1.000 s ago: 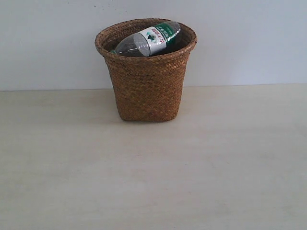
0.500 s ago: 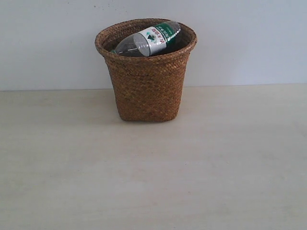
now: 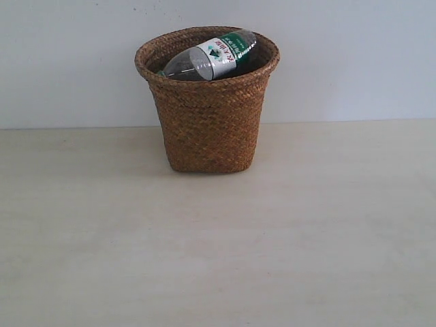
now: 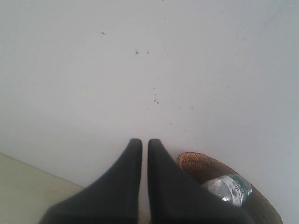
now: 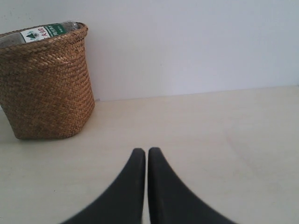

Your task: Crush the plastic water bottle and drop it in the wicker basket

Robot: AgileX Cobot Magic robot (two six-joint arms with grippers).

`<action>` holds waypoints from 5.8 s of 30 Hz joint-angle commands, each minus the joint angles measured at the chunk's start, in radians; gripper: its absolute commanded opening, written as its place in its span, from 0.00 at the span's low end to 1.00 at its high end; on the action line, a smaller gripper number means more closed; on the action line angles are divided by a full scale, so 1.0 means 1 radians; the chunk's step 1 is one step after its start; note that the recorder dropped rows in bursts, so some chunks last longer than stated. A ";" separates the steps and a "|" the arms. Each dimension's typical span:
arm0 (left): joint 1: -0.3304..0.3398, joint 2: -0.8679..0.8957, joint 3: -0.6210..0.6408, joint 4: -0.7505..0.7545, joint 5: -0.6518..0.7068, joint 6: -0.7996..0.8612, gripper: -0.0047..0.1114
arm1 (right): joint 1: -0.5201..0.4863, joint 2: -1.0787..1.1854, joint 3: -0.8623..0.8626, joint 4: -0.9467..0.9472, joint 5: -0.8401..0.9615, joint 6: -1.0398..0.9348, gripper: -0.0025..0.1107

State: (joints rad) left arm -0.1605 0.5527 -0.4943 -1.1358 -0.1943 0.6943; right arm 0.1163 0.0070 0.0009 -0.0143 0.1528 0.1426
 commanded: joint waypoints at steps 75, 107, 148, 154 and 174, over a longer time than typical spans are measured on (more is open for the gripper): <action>0.258 -0.446 0.494 1.073 0.461 -0.694 0.07 | -0.004 -0.007 -0.001 0.003 -0.007 -0.002 0.02; 0.258 -0.446 0.494 1.073 0.461 -0.694 0.07 | -0.004 -0.007 -0.001 -0.036 0.028 -0.104 0.02; 0.258 -0.446 0.494 1.073 0.461 -0.694 0.07 | -0.066 -0.007 -0.001 0.004 0.195 -0.143 0.02; 0.258 -0.446 0.494 1.073 0.461 -0.694 0.07 | -0.066 -0.007 -0.001 0.004 0.195 -0.143 0.02; 0.258 -0.446 0.494 1.073 0.461 -0.694 0.07 | -0.066 -0.007 -0.001 0.004 0.183 -0.143 0.02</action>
State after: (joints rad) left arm 0.0943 0.1090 -0.0029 -0.0525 0.2630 0.0000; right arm 0.0585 0.0070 0.0009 -0.0098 0.3466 0.0000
